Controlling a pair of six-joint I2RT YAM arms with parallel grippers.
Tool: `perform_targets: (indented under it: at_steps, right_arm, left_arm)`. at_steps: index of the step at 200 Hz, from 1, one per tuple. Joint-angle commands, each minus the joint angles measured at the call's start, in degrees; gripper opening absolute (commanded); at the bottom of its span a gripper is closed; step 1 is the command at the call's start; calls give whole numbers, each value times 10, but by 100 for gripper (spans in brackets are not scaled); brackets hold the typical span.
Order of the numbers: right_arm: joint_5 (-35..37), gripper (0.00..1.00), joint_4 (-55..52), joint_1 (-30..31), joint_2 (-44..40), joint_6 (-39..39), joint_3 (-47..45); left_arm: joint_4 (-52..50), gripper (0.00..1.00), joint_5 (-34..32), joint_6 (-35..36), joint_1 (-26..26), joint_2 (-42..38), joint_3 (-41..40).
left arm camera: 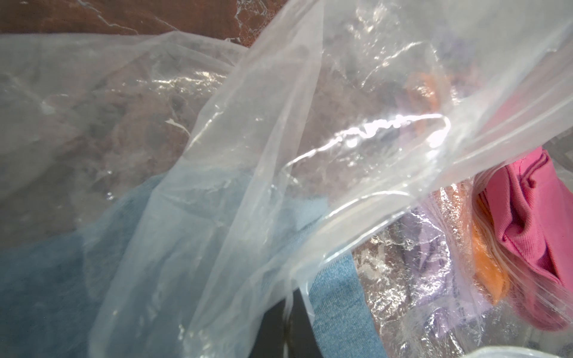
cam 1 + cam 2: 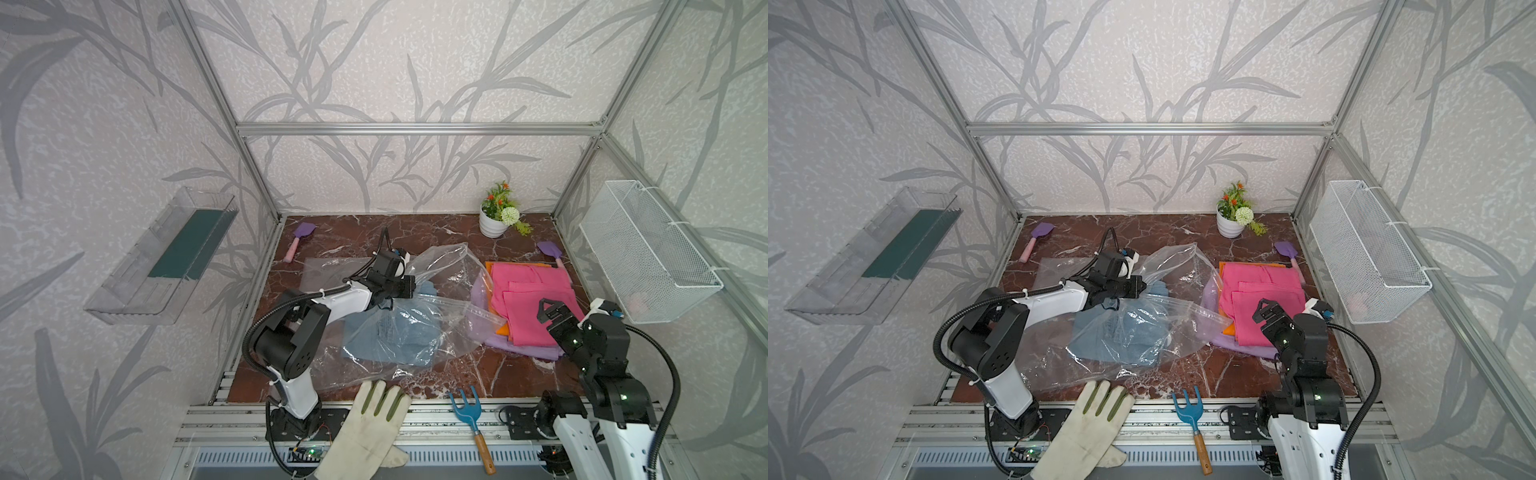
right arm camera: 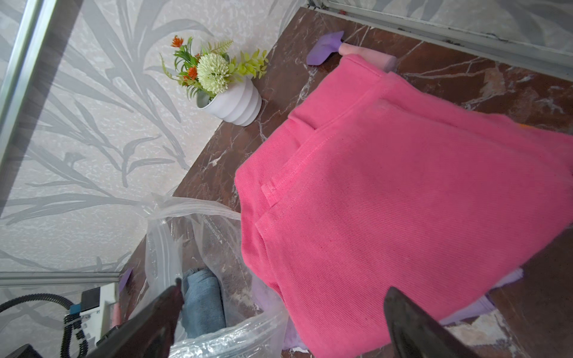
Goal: Take the trousers out of the vacuum bag
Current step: Place the trousers at the center of the board.
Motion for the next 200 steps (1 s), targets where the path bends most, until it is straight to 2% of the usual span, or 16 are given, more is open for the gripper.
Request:
perform_targets:
  at_steps: [1,44,70,88,133,200]
  right_arm:
    - [-25,99,34,3,13,-10,-4]
    - [-117,94,203,8,87,51,-111]
    - [-123,89,285,37,152,55,-135]
    - [-109,87,310,57,191,47,-139]
    - [-102,86,359,59,244,47,-171]
    - [-90,86,385,59,251,38,-195]
  left_arm:
    - [-4,0,0,-2,3,-6,18]
    - [-26,0,9,-8,3,-44,25]
    - [-48,0,5,-8,2,-83,29]
    - [-54,0,1,-12,2,-110,27]
    - [-83,0,-16,-15,2,-170,33]
    - [-93,0,-43,-38,3,-228,32]
